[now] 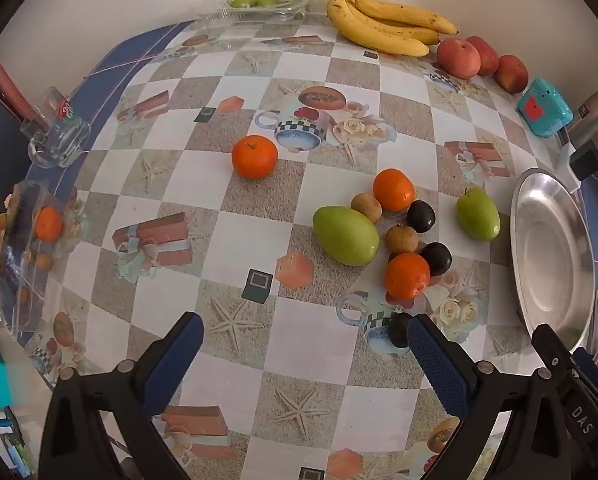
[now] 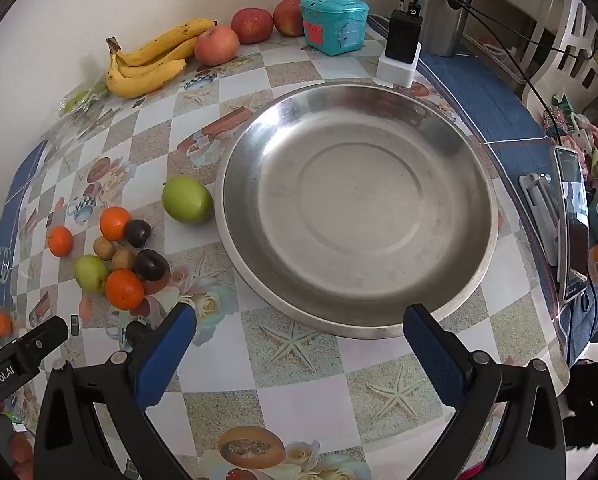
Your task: Organize fruits
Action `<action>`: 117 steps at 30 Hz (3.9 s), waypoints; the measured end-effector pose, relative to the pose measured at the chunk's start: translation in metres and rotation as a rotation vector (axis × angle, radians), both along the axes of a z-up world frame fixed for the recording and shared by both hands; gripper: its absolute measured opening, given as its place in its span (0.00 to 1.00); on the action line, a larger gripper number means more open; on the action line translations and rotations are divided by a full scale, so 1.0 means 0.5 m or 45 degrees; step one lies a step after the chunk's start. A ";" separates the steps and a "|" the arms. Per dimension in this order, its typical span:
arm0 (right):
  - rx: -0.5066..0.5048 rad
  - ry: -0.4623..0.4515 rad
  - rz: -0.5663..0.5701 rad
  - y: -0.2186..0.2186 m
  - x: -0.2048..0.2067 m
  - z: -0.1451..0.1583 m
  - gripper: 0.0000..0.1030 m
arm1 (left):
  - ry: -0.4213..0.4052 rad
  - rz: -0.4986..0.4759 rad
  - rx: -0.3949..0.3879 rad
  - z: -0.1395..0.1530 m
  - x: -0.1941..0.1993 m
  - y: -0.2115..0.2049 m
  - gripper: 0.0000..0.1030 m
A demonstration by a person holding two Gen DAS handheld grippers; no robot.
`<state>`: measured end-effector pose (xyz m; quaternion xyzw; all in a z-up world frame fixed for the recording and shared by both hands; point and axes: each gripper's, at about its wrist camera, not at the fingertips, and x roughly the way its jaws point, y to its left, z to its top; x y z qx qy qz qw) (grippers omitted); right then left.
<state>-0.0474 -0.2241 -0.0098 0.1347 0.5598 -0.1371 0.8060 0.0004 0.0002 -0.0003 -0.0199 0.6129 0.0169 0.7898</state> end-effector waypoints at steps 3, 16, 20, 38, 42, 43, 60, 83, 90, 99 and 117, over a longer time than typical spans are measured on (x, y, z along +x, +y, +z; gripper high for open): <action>0.002 0.000 -0.002 -0.002 -0.001 0.000 1.00 | -0.002 0.001 0.002 -0.001 0.001 0.000 1.00; 0.006 -0.004 0.000 -0.001 -0.001 0.000 1.00 | -0.010 0.000 0.003 0.007 0.000 0.000 1.00; 0.010 -0.008 0.002 0.001 -0.002 0.000 1.00 | -0.012 0.000 0.003 0.007 0.000 0.000 1.00; -0.008 -0.003 0.027 0.011 0.001 0.018 1.00 | -0.014 0.001 0.004 0.007 -0.001 0.000 1.00; -0.009 -0.010 0.039 0.016 0.001 0.024 1.00 | -0.014 0.001 0.004 0.007 -0.001 0.000 1.00; -0.009 -0.011 0.042 0.017 0.001 0.024 1.00 | -0.014 0.001 0.004 0.007 -0.001 0.000 1.00; -0.022 0.019 0.087 0.032 0.014 0.007 1.00 | -0.013 0.005 0.005 0.010 0.001 0.020 1.00; -0.022 0.028 0.116 0.048 0.024 -0.002 1.00 | -0.068 0.004 0.031 0.007 0.012 0.015 1.00; -0.005 0.038 0.123 0.061 0.033 -0.009 1.00 | -0.094 0.031 0.016 0.009 0.021 0.035 1.00; 0.001 0.045 0.151 0.099 0.048 -0.019 1.00 | -0.153 0.101 -0.032 0.014 0.030 0.078 1.00; 0.068 0.012 0.299 0.213 0.087 -0.041 0.98 | -0.212 0.118 -0.079 -0.002 0.049 0.122 1.00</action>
